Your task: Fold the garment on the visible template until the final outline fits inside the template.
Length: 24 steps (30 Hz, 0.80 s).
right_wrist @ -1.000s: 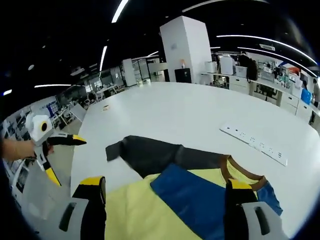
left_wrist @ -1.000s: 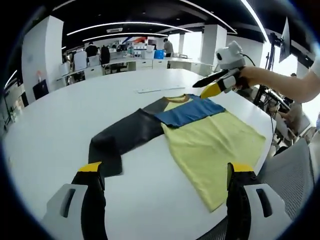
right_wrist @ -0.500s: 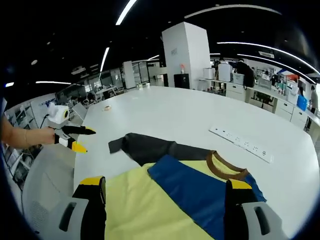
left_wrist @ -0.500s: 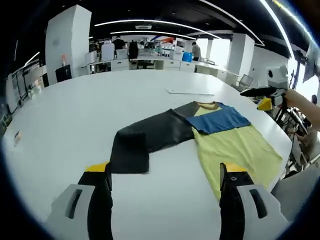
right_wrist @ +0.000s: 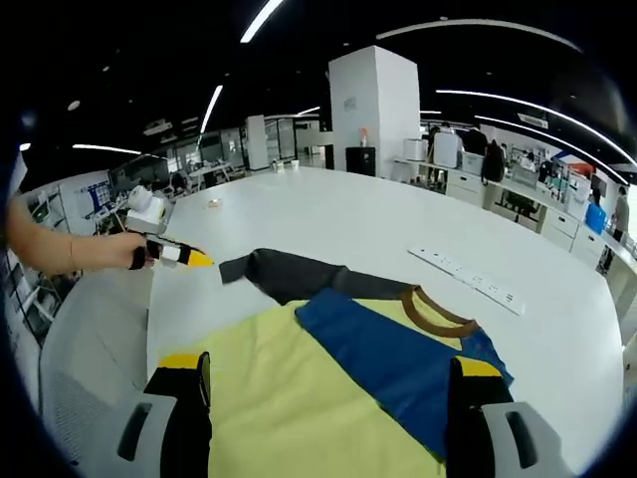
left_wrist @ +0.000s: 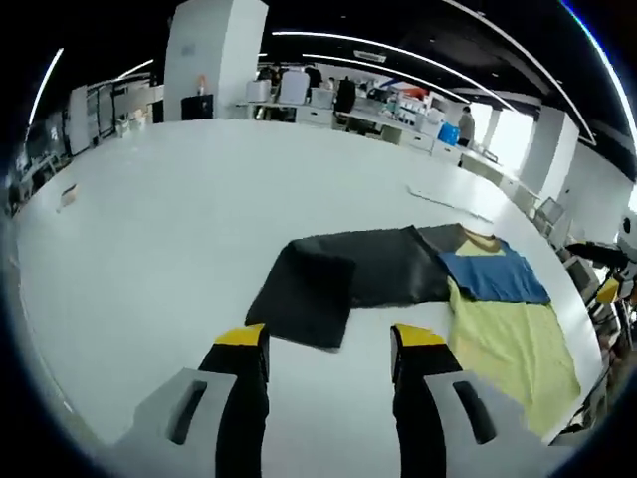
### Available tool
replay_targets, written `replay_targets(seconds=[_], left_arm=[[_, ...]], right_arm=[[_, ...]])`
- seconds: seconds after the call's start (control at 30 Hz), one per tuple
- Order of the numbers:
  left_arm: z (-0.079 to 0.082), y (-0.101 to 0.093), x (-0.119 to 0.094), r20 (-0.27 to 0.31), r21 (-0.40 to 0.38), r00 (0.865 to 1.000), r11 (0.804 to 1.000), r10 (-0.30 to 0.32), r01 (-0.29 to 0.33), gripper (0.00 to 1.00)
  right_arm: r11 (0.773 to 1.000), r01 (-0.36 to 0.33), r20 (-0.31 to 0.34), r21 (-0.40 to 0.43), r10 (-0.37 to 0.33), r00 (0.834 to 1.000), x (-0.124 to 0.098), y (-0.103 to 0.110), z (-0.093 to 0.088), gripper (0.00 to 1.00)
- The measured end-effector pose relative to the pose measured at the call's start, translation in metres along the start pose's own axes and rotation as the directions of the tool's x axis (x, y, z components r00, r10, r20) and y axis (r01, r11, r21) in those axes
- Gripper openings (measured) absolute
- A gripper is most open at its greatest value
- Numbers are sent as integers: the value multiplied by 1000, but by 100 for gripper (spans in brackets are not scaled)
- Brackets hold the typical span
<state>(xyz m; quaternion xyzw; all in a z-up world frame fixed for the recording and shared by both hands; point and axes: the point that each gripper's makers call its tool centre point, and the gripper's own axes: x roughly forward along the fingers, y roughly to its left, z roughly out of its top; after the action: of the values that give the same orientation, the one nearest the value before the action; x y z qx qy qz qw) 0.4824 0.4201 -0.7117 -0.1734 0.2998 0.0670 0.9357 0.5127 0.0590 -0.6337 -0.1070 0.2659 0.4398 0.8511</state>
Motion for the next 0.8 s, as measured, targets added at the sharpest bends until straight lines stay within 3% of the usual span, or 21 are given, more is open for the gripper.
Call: replay_targets(seconds=[0.23,0.57,0.77,0.8], left_arm=[[-7,8,8,3,-15,997,997,75,-75,33],[-16,17,19,-6,-58,994,992,109,-109,29],[-26,19,26,-30,-96,992,987,127,-129,28],[-21,19,26,-2,-82,991,988,132,-131,27]], right_arm=[[1000,3,31,19,-4,1000,-13,5,-5,99],[1000,7,19,8,-7,1000,-24,14,-16,99],[999,3,28,45,-5,1000,-32,19,-24,99],[999,6,32,46,-7,999,-33,20,-25,99]])
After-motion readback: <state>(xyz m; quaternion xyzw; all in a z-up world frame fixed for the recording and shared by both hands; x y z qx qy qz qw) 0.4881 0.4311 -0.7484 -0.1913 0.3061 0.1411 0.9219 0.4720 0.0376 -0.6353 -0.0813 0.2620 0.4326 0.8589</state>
